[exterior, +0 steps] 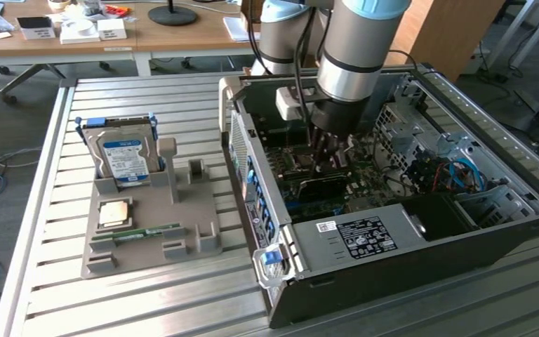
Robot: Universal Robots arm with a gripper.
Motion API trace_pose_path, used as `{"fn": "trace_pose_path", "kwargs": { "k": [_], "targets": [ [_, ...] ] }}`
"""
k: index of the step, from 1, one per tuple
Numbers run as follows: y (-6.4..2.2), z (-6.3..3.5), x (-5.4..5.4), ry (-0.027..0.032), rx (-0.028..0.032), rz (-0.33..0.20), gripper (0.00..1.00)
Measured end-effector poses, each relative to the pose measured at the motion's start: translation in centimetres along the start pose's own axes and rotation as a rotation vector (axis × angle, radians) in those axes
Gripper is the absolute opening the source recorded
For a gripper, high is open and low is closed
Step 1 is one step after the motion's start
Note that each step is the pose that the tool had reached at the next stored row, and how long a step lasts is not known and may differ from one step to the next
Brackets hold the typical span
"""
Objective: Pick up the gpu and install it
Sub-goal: 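Press down on the gpu until it lock into place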
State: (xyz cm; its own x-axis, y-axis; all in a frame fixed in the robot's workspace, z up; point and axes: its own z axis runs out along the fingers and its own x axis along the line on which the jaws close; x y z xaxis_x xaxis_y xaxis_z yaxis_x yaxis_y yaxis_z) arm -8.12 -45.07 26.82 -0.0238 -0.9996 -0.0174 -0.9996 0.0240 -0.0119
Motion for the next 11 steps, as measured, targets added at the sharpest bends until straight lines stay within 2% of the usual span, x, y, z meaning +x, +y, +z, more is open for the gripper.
{"fn": "trace_pose_path", "kwargs": {
  "k": [11],
  "targets": [
    [0.03,0.3,-0.17,-0.0001,0.0,0.0,0.11]
  ]
}}
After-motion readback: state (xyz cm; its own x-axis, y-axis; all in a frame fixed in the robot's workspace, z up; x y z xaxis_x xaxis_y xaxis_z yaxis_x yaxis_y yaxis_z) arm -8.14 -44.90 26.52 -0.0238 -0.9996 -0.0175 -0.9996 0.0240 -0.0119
